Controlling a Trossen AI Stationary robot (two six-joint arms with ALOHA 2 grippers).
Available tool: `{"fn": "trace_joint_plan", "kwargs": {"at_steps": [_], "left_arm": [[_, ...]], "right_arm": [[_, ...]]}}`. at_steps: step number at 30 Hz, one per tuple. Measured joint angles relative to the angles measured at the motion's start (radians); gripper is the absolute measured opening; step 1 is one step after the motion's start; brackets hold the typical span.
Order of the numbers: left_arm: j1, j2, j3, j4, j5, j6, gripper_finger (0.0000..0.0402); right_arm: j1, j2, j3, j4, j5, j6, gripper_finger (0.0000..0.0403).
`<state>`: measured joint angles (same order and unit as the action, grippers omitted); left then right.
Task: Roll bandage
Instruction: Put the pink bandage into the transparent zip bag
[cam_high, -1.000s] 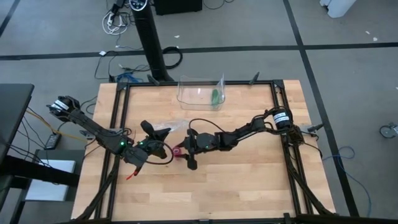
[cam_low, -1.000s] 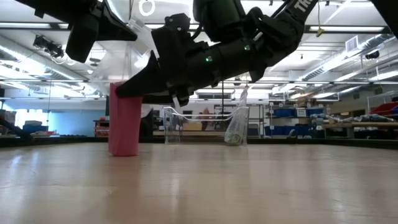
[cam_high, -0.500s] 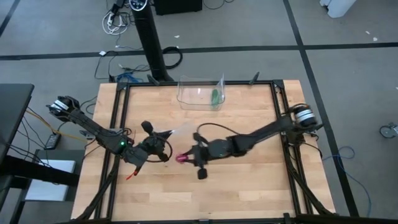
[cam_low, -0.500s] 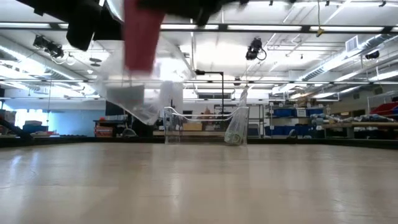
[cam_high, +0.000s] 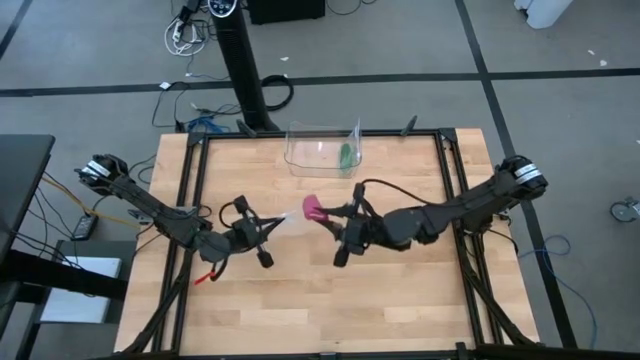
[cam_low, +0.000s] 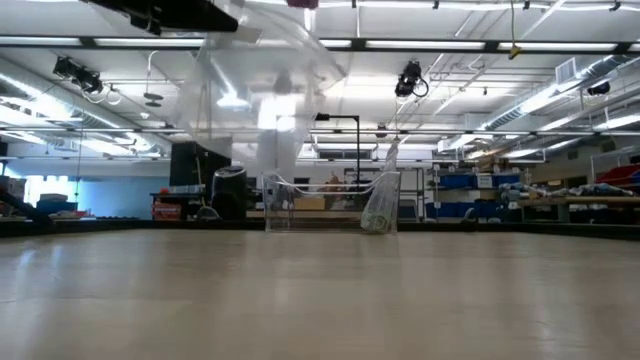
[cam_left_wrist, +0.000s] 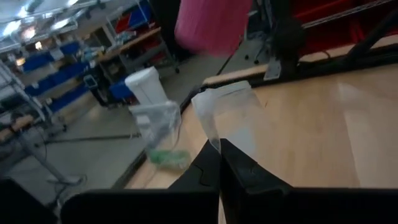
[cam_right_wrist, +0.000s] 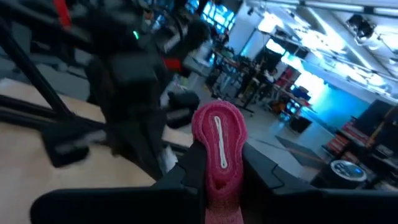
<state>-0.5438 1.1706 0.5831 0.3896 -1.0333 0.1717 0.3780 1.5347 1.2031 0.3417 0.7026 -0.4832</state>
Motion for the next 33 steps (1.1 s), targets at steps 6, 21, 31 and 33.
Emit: {"fn": "trace_joint_plan", "kwargs": {"at_steps": [6,21,31,33], "left_arm": [[0.0,0.0,0.0,0.041,0.003,0.05,0.0001],[0.0,0.0,0.0,0.098,-0.02,0.06,0.0001],[0.0,0.0,0.0,0.116,-0.025,0.063,0.0001],[0.0,0.0,0.0,0.115,-0.035,0.061,0.0001]], "right_arm": [[-0.034,0.001,0.0,-0.028,-0.054,0.057,0.0054],[-0.035,0.001,-0.005,-0.075,-0.092,0.107,0.0054],[-0.044,0.001,-0.053,-0.064,-0.132,0.138,0.0054],[-0.029,0.001,-0.054,-0.048,-0.123,0.127,0.0054]]}}
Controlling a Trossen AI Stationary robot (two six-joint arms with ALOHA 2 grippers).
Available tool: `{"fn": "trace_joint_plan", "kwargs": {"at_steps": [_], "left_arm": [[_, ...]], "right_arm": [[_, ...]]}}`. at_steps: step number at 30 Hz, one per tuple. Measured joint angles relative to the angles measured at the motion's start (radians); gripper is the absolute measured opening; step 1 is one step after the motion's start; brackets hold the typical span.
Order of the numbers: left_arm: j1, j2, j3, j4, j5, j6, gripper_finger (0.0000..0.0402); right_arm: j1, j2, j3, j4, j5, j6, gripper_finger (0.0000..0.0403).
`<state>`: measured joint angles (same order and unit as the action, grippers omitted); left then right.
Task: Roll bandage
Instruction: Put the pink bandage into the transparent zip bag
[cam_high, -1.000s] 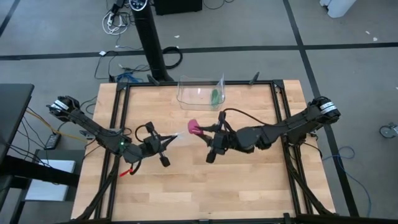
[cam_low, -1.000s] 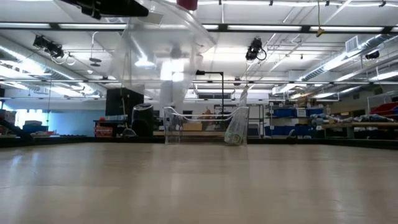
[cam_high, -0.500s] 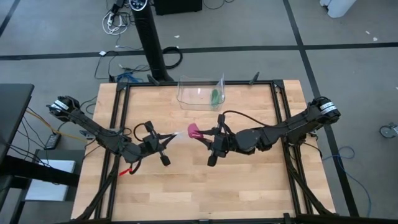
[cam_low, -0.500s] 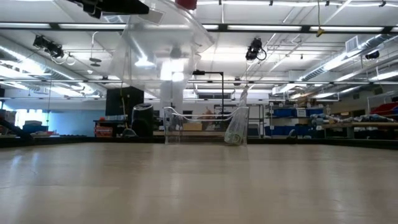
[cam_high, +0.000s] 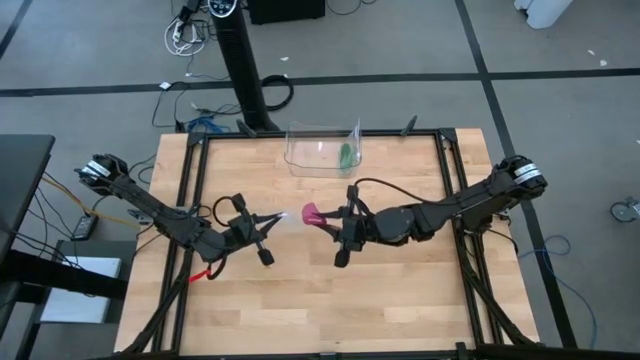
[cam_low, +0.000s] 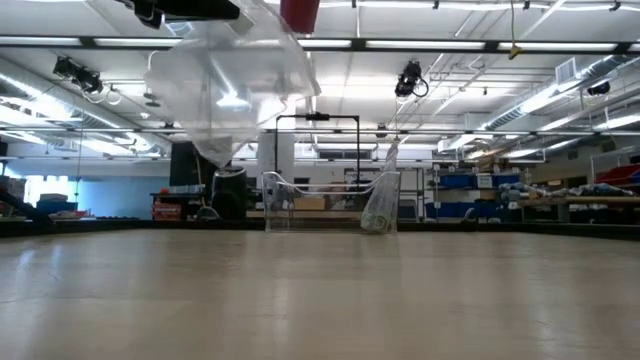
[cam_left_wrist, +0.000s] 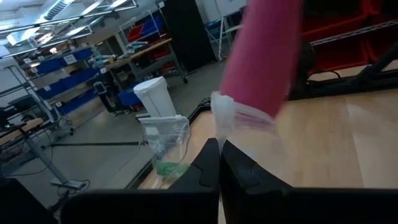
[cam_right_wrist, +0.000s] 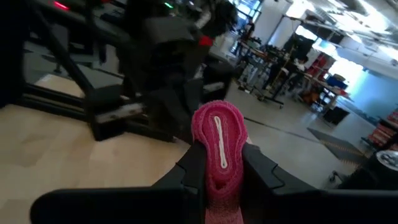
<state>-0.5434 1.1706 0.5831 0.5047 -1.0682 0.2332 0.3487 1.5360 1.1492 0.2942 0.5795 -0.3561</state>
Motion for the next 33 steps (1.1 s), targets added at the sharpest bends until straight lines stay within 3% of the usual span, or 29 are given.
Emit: {"fn": "trace_joint_plan", "kwargs": {"at_steps": [15,21,25,33], "left_arm": [[0.0,0.0,0.0,0.054,-0.005,-0.016,0.0001],[0.0,0.0,0.0,0.052,0.01,-0.013,0.0001],[0.0,0.0,0.0,0.052,0.05,-0.027,0.0001],[0.0,0.0,0.0,0.052,0.079,-0.029,0.0001]], "right_arm": [[0.027,0.0,-0.001,-0.006,-0.018,-0.029,0.0054],[0.056,0.0,-0.008,0.005,0.079,-0.065,0.0054],[0.039,0.0,-0.008,0.006,0.086,-0.065,0.0054],[-0.017,0.0,-0.008,0.006,-0.049,-0.074,0.0054]]}}
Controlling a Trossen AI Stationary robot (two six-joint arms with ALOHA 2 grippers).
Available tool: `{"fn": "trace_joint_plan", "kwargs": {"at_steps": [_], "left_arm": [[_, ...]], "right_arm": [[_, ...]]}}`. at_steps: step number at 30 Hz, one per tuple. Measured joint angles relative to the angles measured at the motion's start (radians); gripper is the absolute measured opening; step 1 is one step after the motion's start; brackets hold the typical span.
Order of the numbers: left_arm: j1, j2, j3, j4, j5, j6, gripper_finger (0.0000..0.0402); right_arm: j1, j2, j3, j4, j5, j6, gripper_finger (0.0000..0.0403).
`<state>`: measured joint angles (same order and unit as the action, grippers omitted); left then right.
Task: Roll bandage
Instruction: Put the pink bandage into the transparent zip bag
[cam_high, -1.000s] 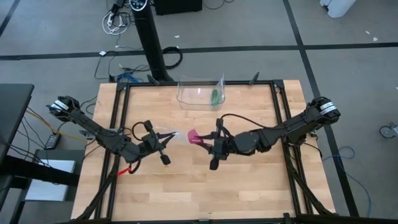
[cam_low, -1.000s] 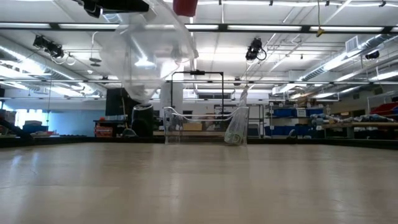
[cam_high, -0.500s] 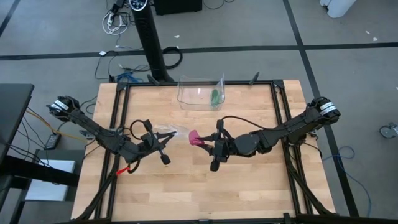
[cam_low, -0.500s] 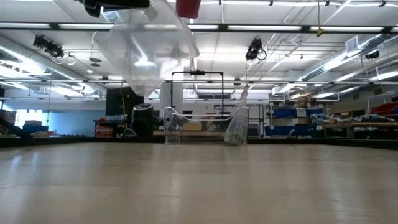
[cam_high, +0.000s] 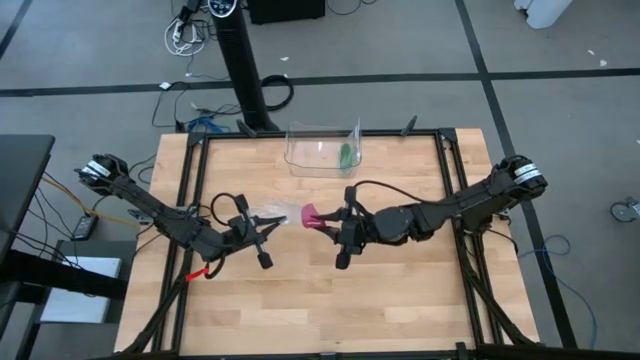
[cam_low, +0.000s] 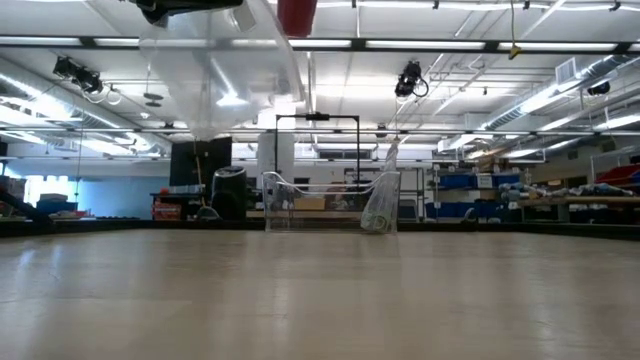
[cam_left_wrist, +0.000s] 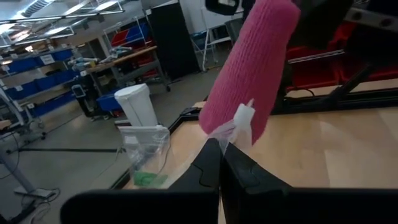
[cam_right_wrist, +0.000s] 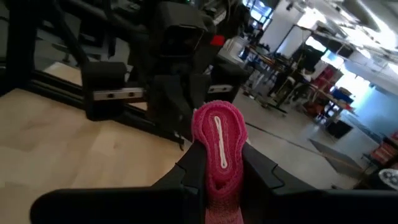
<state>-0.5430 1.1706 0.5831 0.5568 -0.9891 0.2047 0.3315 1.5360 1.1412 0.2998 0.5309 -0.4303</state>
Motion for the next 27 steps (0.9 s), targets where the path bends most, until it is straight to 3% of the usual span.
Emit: {"fn": "trace_joint_plan", "kwargs": {"at_steps": [12,15,22,27], "left_arm": [[0.0,0.0,0.0,0.033,0.004,-0.001,0.0001],[0.0,0.0,0.0,0.068,0.017,-0.001,0.0001],[0.0,0.0,0.001,0.137,0.073,-0.017,0.0001],[0.0,0.0,0.001,0.202,0.081,-0.029,0.0001]], "right_arm": [[-0.013,0.0,0.0,0.051,-0.16,-0.069,0.0054],[-0.013,0.0,-0.001,0.069,-0.162,-0.091,0.0054],[-0.021,0.0,-0.089,0.29,-0.166,-0.156,0.0054],[-0.024,0.0,-0.133,0.306,-0.165,-0.146,0.0054]]}}
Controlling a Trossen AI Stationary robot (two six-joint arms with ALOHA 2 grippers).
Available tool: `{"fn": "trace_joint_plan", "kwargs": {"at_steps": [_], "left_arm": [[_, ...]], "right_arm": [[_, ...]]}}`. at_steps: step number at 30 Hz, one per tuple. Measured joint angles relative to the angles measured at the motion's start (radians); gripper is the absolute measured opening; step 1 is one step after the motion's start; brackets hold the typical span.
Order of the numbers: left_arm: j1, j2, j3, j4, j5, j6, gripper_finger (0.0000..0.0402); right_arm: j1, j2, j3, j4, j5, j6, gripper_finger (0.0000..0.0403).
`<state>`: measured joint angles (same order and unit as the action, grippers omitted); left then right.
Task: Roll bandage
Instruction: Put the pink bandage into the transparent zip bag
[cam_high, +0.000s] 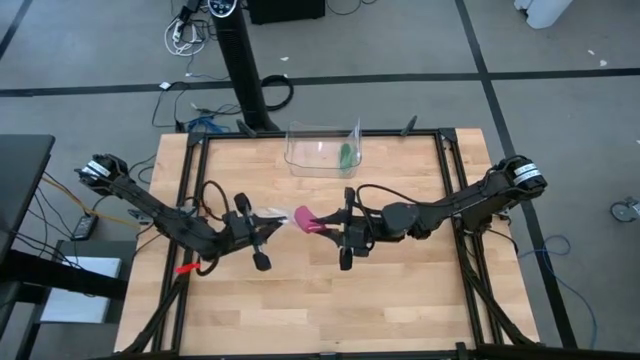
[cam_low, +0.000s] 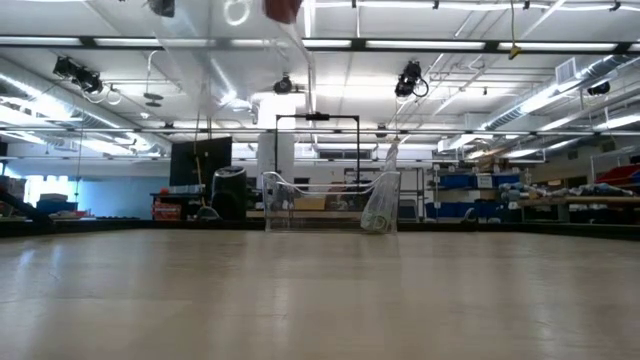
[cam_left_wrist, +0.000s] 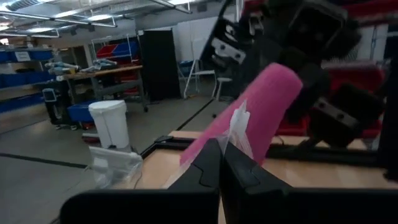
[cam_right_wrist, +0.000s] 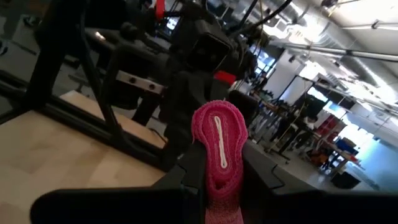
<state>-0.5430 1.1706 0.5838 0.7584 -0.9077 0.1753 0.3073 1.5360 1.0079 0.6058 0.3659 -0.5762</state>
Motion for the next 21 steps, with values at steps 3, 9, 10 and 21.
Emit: {"fn": "trace_joint_plan", "kwargs": {"at_steps": [3,9,10,21], "left_arm": [[0.0,0.0,0.0,0.03,-0.019,-0.004,0.0001],[0.0,0.0,0.0,0.071,-0.07,-0.02,0.0001],[0.0,0.0,0.0,0.071,-0.076,-0.023,0.0001],[0.001,0.0,0.0,0.078,-0.037,-0.049,0.0001]], "right_arm": [[0.025,0.0,-0.016,0.045,0.012,-0.008,0.0054],[0.067,0.0,-0.019,0.086,0.011,-0.043,0.0054],[0.075,0.0,-0.019,0.091,0.012,-0.05,0.0054],[0.006,0.0,-0.019,0.101,-0.046,-0.009,0.0054]]}}
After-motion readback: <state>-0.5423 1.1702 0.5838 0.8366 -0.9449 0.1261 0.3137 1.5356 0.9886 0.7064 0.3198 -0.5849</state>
